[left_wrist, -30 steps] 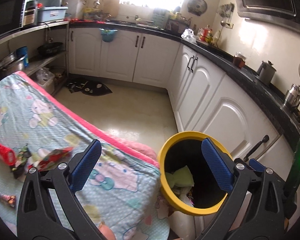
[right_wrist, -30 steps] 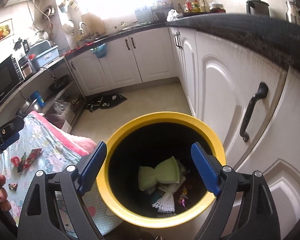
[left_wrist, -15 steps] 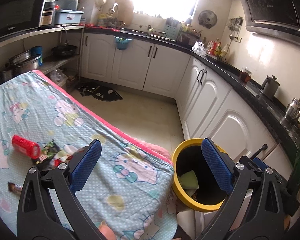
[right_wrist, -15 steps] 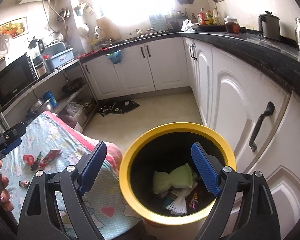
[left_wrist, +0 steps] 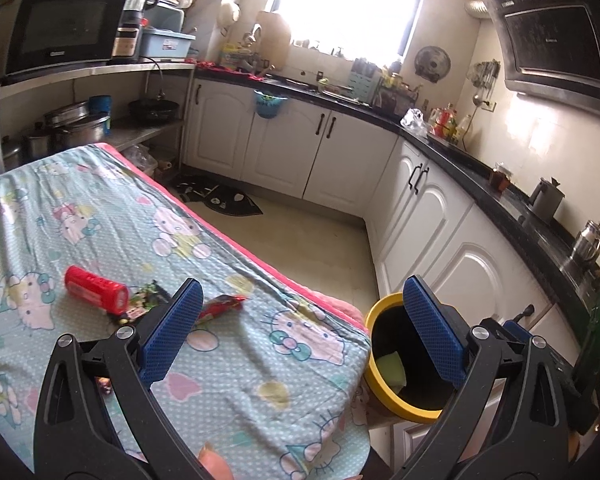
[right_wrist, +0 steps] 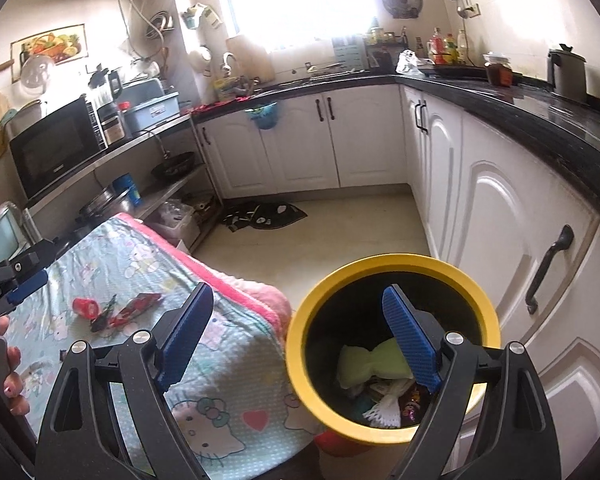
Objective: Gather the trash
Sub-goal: 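Move both open tools back over the red can and candy bars on the bed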
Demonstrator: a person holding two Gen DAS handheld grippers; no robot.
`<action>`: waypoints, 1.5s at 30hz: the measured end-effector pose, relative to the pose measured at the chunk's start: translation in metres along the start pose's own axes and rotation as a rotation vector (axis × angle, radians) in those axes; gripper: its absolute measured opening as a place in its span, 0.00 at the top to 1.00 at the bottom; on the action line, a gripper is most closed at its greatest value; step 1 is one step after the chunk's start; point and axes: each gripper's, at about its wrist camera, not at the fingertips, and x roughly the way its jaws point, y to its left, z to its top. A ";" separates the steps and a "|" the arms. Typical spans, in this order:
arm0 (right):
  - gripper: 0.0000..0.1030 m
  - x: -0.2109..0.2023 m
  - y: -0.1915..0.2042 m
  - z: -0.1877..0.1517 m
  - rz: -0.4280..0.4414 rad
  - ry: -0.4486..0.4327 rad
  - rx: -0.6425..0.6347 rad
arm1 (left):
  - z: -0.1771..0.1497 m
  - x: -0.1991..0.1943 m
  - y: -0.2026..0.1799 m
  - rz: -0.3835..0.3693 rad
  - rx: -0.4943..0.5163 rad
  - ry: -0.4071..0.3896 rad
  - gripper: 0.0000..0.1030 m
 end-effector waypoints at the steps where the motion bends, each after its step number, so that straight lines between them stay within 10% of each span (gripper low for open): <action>1: 0.18 0.000 0.004 0.000 0.008 0.002 -0.005 | 0.000 -0.002 0.003 0.003 -0.003 -0.004 0.10; 45: 0.18 0.066 0.167 -0.013 0.253 0.153 -0.228 | -0.011 -0.025 0.164 0.235 -0.294 -0.023 0.10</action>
